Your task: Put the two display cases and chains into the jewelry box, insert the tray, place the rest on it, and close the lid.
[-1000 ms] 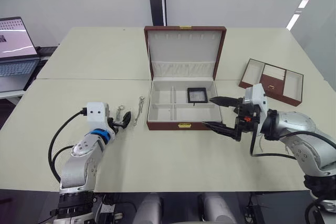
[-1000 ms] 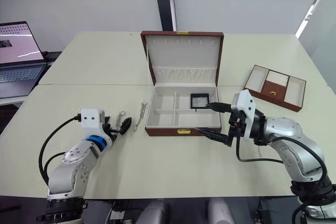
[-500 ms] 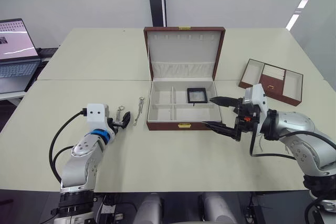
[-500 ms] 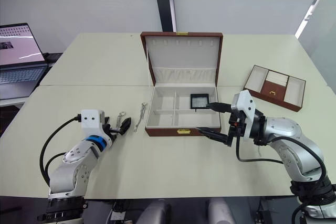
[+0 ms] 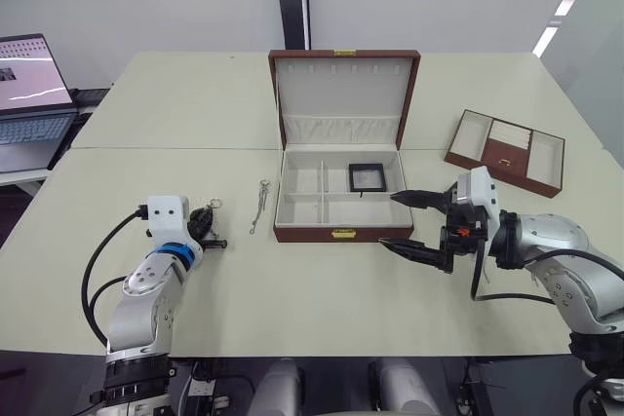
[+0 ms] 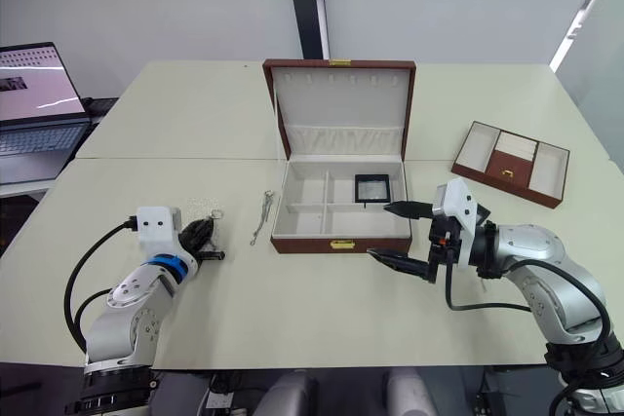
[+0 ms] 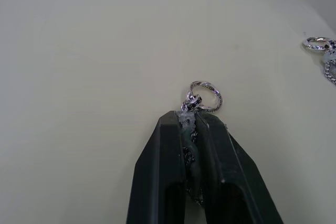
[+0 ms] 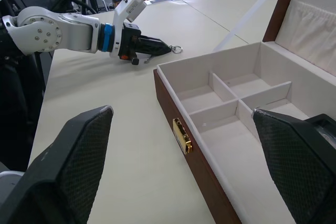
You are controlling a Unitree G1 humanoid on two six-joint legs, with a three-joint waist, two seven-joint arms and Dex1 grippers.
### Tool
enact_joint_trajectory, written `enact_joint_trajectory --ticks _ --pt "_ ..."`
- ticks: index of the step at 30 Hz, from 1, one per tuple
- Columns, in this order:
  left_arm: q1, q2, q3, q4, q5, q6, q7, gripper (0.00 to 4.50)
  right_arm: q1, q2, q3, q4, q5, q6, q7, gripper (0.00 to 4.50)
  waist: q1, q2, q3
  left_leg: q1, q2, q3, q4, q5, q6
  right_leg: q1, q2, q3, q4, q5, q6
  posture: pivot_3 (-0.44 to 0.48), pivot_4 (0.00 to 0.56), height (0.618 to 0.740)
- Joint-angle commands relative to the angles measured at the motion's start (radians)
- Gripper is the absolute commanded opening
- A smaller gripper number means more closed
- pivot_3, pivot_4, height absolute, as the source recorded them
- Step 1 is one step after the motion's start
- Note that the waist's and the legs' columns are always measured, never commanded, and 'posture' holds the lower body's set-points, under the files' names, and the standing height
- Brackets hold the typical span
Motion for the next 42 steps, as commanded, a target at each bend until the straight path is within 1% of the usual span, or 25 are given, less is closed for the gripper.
enact_joint_trajectory --ticks 1,7,12,17,21,25,28,31,33,38,42 --pt "0.017 -0.011 -0.021 0.040 0.006 0.009 -0.008 0.04 -0.003 0.000 -0.021 -0.014 0.000 -0.022 0.001 4.50 0.000 0.001 0.000 0.001 0.000 0.000 0.000 0.000 0.000 0.001 0.000 0.000 -0.001 0.000 0.000 0.000 0.150 0.740" --pt "0.010 -0.015 -0.009 0.055 0.007 -0.018 0.002 0.04 -0.004 0.002 -0.028 -0.015 -0.003 -0.025 0.003 4.50 0.000 0.002 -0.001 0.006 0.000 -0.001 -0.002 0.000 0.000 0.008 0.000 -0.001 -0.004 0.000 0.000 0.000 0.150 0.740" --pt "-0.006 -0.020 0.016 -0.001 -0.020 -0.012 0.013 0.04 -0.013 0.001 -0.038 -0.020 0.005 -0.019 0.000 4.50 0.000 0.002 -0.001 0.007 0.000 -0.001 -0.002 0.000 0.000 0.009 0.000 -0.001 -0.004 0.000 0.001 0.000 0.150 0.740" --pt "-0.054 -0.028 0.032 -0.131 -0.072 0.066 0.047 0.04 -0.027 -0.005 -0.057 -0.019 0.017 -0.010 0.001 4.50 0.001 -0.002 0.001 0.006 0.000 -0.002 -0.002 0.000 0.000 0.008 0.000 -0.001 -0.004 0.000 0.001 0.000 0.150 0.740" --pt "-0.125 -0.035 0.019 -0.268 -0.122 0.167 0.078 0.04 -0.038 -0.010 -0.070 -0.003 0.014 -0.008 0.004 4.50 0.001 -0.004 0.003 0.005 0.000 -0.002 -0.002 0.000 0.000 0.008 0.000 -0.002 -0.004 0.000 0.001 0.000 0.150 0.740" --pt "-0.198 -0.061 -0.025 -0.366 -0.178 0.263 0.095 0.04 -0.042 -0.012 -0.076 0.009 0.009 -0.010 0.005 4.50 0.001 -0.004 0.003 0.004 0.000 -0.002 -0.002 0.000 0.000 0.007 0.000 -0.002 -0.005 0.000 0.001 0.000 0.150 0.740" --pt "-0.248 -0.086 -0.071 -0.400 -0.199 0.309 0.103 0.04 -0.047 -0.012 -0.079 0.017 0.007 -0.012 0.002 4.50 0.001 -0.005 0.003 0.004 0.000 -0.001 -0.002 0.000 0.000 0.007 0.000 -0.002 -0.005 0.000 0.001 0.000 0.150 0.740" --pt "-0.308 -0.125 -0.115 -0.406 -0.214 0.336 0.115 0.04 -0.047 -0.015 -0.089 0.019 0.005 -0.010 -0.006 4.50 0.001 -0.005 0.003 0.004 0.000 0.000 -0.001 0.000 0.000 0.007 0.000 -0.003 -0.005 0.000 0.001 0.000 0.150 0.740" --pt "-0.326 -0.140 -0.130 -0.404 -0.218 0.343 0.116 0.04 -0.044 -0.016 -0.094 0.016 0.004 -0.009 -0.010 4.50 0.000 -0.005 0.003 0.003 0.000 0.000 -0.001 0.000 0.000 0.007 0.000 -0.003 -0.005 0.000 0.001 0.000 0.150 0.740" --pt "-0.331 -0.160 -0.169 -0.367 -0.202 0.320 0.106 0.04 -0.024 -0.021 -0.112 -0.003 0.008 -0.001 -0.025 4.50 0.000 -0.005 0.003 0.003 0.000 0.001 -0.001 0.000 -0.001 0.007 0.001 -0.003 -0.005 0.000 0.001 0.000 0.150 0.740" --pt "-0.334 -0.158 -0.195 -0.305 -0.160 0.282 0.101 0.04 -0.011 -0.027 -0.125 -0.016 0.011 0.007 -0.034 4.50 0.002 -0.005 0.003 0.003 -0.001 0.001 -0.001 0.000 -0.001 0.007 0.001 -0.003 -0.005 0.000 0.001 0.000 0.150 0.740"
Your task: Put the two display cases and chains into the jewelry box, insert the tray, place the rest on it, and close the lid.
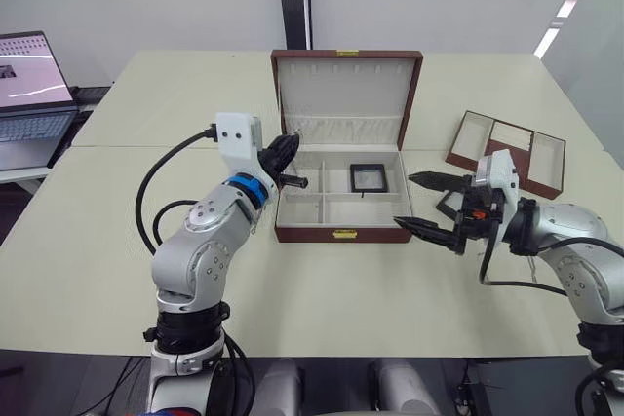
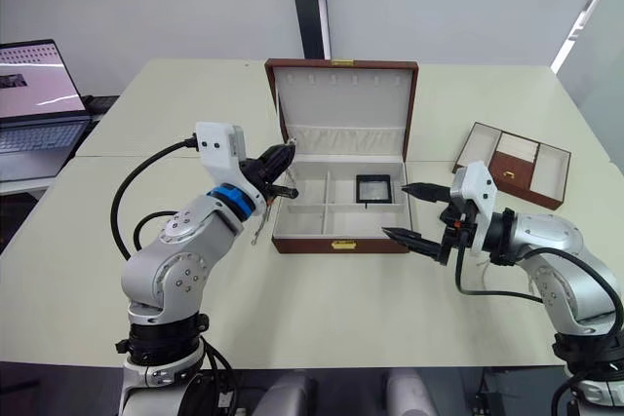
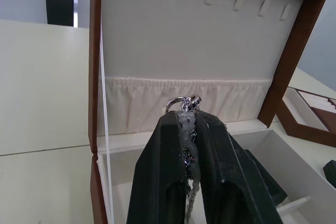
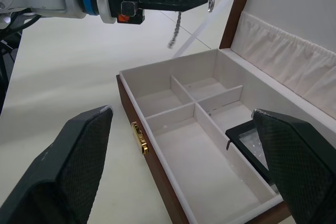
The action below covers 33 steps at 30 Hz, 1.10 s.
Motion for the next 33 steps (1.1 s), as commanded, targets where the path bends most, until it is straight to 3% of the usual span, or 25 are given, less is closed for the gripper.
enact_joint_trajectory --ticks 1,10,28,33 --pt "-0.019 -0.004 -0.020 0.053 0.043 -0.056 -0.002 0.04 0.008 -0.018 -0.041 -0.046 0.022 0.003 -0.008 4.50 0.000 0.000 0.000 0.000 0.000 0.000 0.000 0.000 0.000 0.000 0.000 0.000 0.000 0.000 0.000 0.000 0.150 0.740" --pt "-0.058 -0.047 -0.077 0.214 0.129 -0.139 0.000 0.04 0.016 -0.026 -0.054 -0.058 0.027 0.019 -0.021 4.50 0.001 -0.001 0.000 -0.001 0.000 0.000 0.000 0.000 0.000 0.000 0.000 0.000 0.000 0.000 0.000 0.000 0.150 0.740" --pt "-0.067 -0.087 -0.062 0.251 0.165 -0.155 0.020 0.04 0.027 -0.047 -0.056 -0.060 0.042 0.020 -0.033 4.50 0.002 -0.001 0.000 -0.001 0.000 0.000 0.000 0.000 0.000 -0.001 0.000 0.000 0.000 0.000 0.000 0.000 0.150 0.740" --pt "-0.069 -0.094 -0.065 0.240 0.153 -0.157 -0.002 1.63 0.029 -0.047 -0.055 -0.057 0.041 0.018 -0.033 4.50 0.002 -0.001 0.000 -0.001 0.000 0.000 0.000 0.000 0.000 -0.001 0.000 0.000 0.000 0.000 0.000 0.000 0.150 0.740"
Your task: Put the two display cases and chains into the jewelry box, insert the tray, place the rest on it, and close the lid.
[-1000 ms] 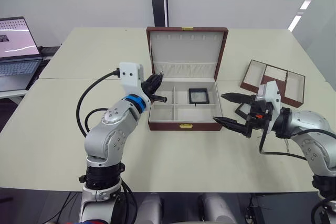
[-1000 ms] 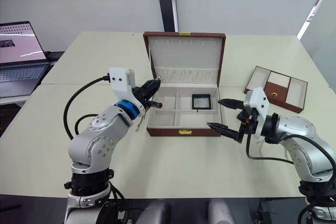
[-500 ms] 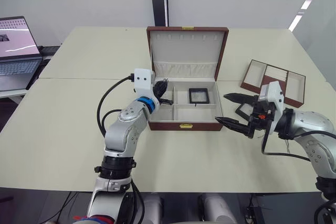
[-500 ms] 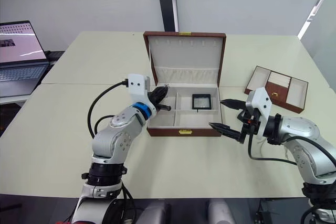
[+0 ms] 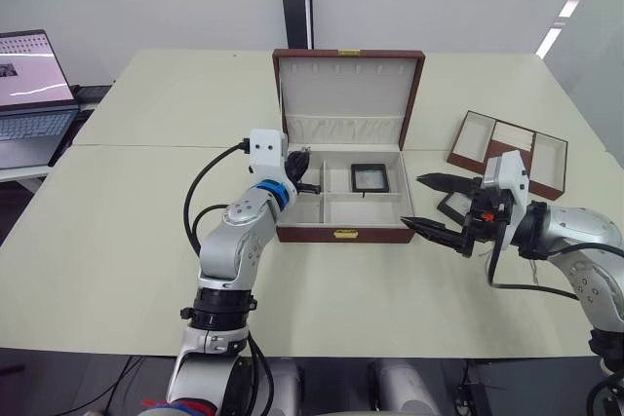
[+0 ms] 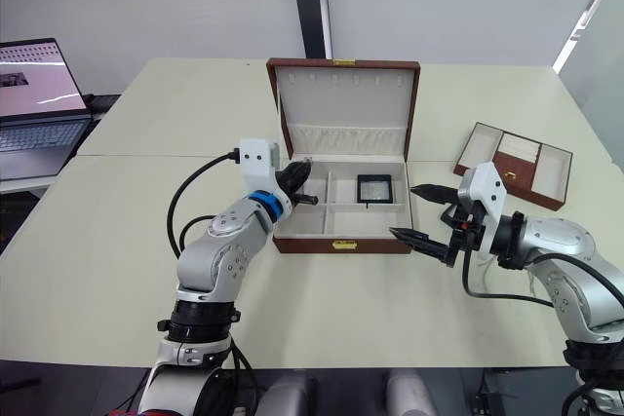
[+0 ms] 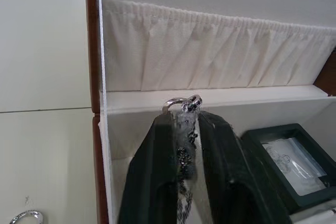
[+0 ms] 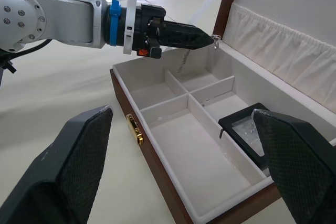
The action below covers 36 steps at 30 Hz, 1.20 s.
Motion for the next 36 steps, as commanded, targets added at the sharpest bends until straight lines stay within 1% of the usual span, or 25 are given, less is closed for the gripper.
enact_joint_trajectory --ticks 1,8,9,15,17,20,25,27,29,30,33,36 --pt "-0.013 -0.007 -0.001 -0.048 -0.011 -0.013 -0.017 1.92 0.002 -0.013 -0.033 -0.030 0.011 -0.006 -0.001 4.50 0.000 0.000 0.000 0.000 0.000 0.000 0.000 0.000 0.000 0.000 0.000 0.000 0.000 0.000 0.000 0.000 0.150 0.740" --pt "-0.011 -0.010 -0.010 -0.072 -0.031 -0.006 -0.059 4.21 -0.001 -0.012 -0.032 -0.024 0.009 -0.006 -0.002 4.50 0.000 0.000 0.000 0.000 0.000 0.000 0.000 0.000 0.000 0.000 0.000 0.000 0.000 0.000 0.000 0.000 0.150 0.740" --pt "-0.010 -0.010 -0.010 -0.075 -0.033 -0.005 -0.063 4.48 -0.002 -0.012 -0.032 -0.023 0.009 -0.007 -0.002 4.50 0.000 0.000 0.000 0.000 0.000 0.000 0.000 0.000 0.000 0.000 0.000 0.000 0.000 0.000 0.000 0.000 0.150 0.740" --pt "-0.002 -0.009 -0.023 -0.107 -0.062 0.016 -0.114 4.48 0.001 -0.012 -0.037 -0.018 0.009 -0.009 -0.004 4.50 0.000 0.000 0.000 0.000 0.000 0.000 0.000 0.000 0.000 0.000 0.000 0.000 0.000 0.000 0.000 0.000 0.150 0.740" --pt "0.002 0.013 -0.018 -0.122 -0.082 0.029 -0.148 4.48 0.011 -0.015 -0.048 -0.016 0.013 -0.010 -0.003 4.50 0.000 0.000 0.000 0.000 0.000 0.000 0.000 0.000 0.000 0.000 0.000 0.000 0.000 0.000 0.000 0.000 0.150 0.740" --pt "0.011 0.066 0.027 -0.156 -0.143 0.061 -0.210 4.48 0.030 -0.024 -0.085 -0.008 0.026 -0.004 0.000 4.50 -0.001 0.000 0.000 0.000 0.000 0.000 0.000 0.000 0.000 0.000 0.000 0.000 0.000 0.000 0.000 0.000 0.150 0.740" --pt "0.059 0.287 0.136 -0.280 -0.342 0.226 -0.385 4.48 0.102 -0.078 -0.187 0.057 0.014 -0.027 0.037 4.50 -0.004 0.001 0.000 0.000 0.001 0.000 -0.001 0.000 0.000 -0.001 0.001 0.000 0.000 0.000 0.000 0.000 0.150 0.740" --pt "0.095 0.411 0.211 -0.331 -0.451 0.304 -0.476 4.48 0.143 -0.102 -0.229 0.111 -0.005 -0.050 0.061 4.50 -0.003 0.000 0.001 0.000 0.001 0.000 -0.001 0.000 0.000 0.000 0.000 0.000 0.000 0.000 0.000 0.000 0.150 0.740" --pt "0.147 0.518 0.270 -0.351 -0.503 0.323 -0.555 4.48 0.171 -0.121 -0.262 0.167 -0.020 -0.075 0.081 4.50 -0.004 0.000 0.001 0.000 0.001 0.000 -0.001 0.000 0.001 -0.001 0.001 0.000 0.000 0.000 0.000 0.000 0.150 0.740" --pt "0.173 0.560 0.295 -0.340 -0.509 0.321 -0.580 4.48 0.178 -0.126 -0.274 0.193 -0.025 -0.085 0.086 4.50 -0.003 0.001 0.002 0.000 0.001 0.001 -0.001 0.000 0.001 0.000 0.000 0.001 0.000 0.000 0.000 0.000 0.150 0.740" --pt "0.310 0.708 0.350 -0.270 -0.438 0.249 -0.683 4.48 0.197 -0.146 -0.311 0.301 -0.060 -0.134 0.104 4.50 -0.007 0.002 0.003 0.003 0.001 0.003 -0.002 0.000 0.001 0.001 0.000 0.003 0.000 0.000 0.000 0.000 0.150 0.740" --pt "0.410 0.782 0.398 -0.208 -0.373 0.172 -0.715 4.48 0.204 -0.156 -0.336 0.371 -0.080 -0.169 0.111 4.50 -0.005 0.003 0.004 0.006 0.001 0.006 -0.005 -0.001 0.001 0.001 0.000 0.005 0.000 0.000 0.000 0.000 0.150 0.740"
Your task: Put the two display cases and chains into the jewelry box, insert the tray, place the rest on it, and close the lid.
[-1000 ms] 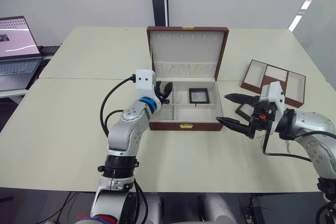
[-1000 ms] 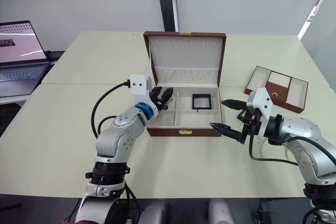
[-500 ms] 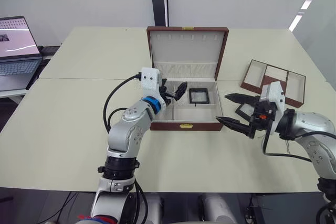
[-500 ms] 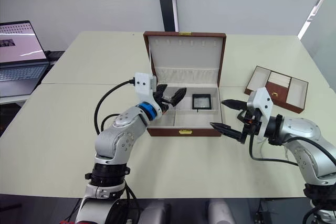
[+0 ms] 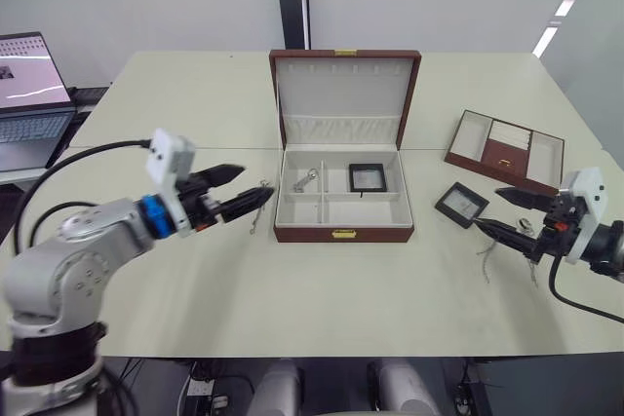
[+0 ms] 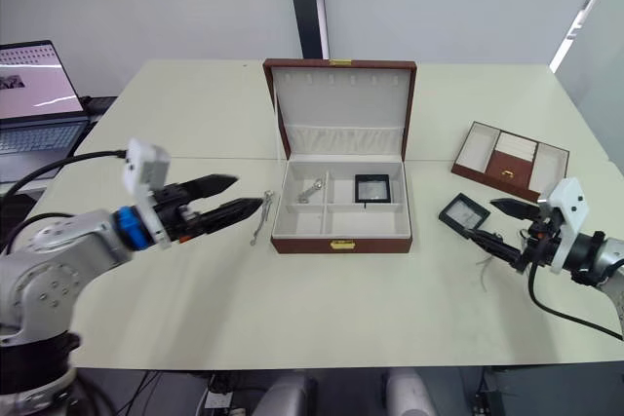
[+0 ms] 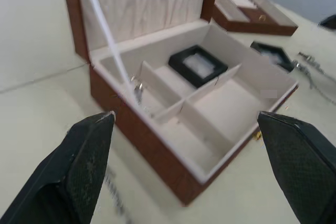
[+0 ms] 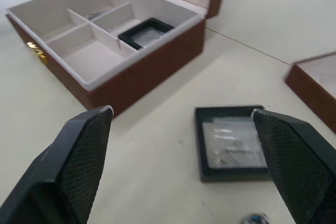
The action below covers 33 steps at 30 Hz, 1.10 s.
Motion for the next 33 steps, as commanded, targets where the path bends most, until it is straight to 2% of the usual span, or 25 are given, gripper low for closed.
enact_joint_trajectory --ticks 1,4,9,14,20,33 --pt "0.071 0.061 0.087 0.066 0.083 -0.103 -0.029 4.48 0.000 -0.022 -0.058 0.057 -0.025 -0.064 0.010 4.50 0.001 -0.001 0.001 0.000 0.000 0.000 0.000 0.000 0.000 0.000 0.000 0.000 0.000 0.000 0.000 0.000 0.150 0.740" --pt "0.143 0.082 0.168 0.124 0.139 -0.154 -0.001 4.48 0.011 -0.021 -0.082 0.114 -0.048 -0.095 -0.004 4.50 0.001 -0.001 0.001 0.000 0.001 0.000 -0.002 0.000 0.000 0.000 0.000 0.000 -0.001 0.000 0.000 0.000 0.150 0.740" --pt "0.247 0.050 0.268 0.190 0.204 -0.229 0.049 4.48 0.015 -0.010 -0.118 0.219 -0.074 -0.155 -0.028 4.50 0.001 -0.001 0.001 0.003 0.001 0.002 -0.010 0.000 0.000 0.000 -0.002 0.001 -0.003 0.000 0.000 0.000 0.150 0.740" --pt "0.263 0.002 0.327 0.308 0.256 -0.321 0.125 4.48 0.000 -0.008 -0.134 0.347 -0.103 -0.228 -0.052 4.50 0.000 -0.001 0.001 0.004 0.001 0.002 -0.011 0.000 0.000 0.000 -0.001 0.001 -0.004 -0.001 -0.001 0.000 0.150 0.740" --pt "0.239 -0.036 0.349 0.395 0.286 -0.399 0.201 4.48 0.000 0.007 -0.129 0.405 -0.116 -0.281 -0.080 4.50 0.000 -0.001 0.001 0.004 0.001 0.002 -0.011 0.000 0.000 0.000 -0.002 0.001 -0.003 -0.001 -0.001 0.000 0.150 0.740" --pt "0.231 -0.055 0.321 0.362 0.268 -0.382 0.222 4.48 0.002 0.014 -0.127 0.432 -0.127 -0.314 -0.102 4.50 0.000 -0.001 0.001 0.004 0.001 0.002 -0.011 0.000 0.000 0.000 -0.002 0.001 -0.003 -0.001 -0.001 0.000 0.150 0.740"
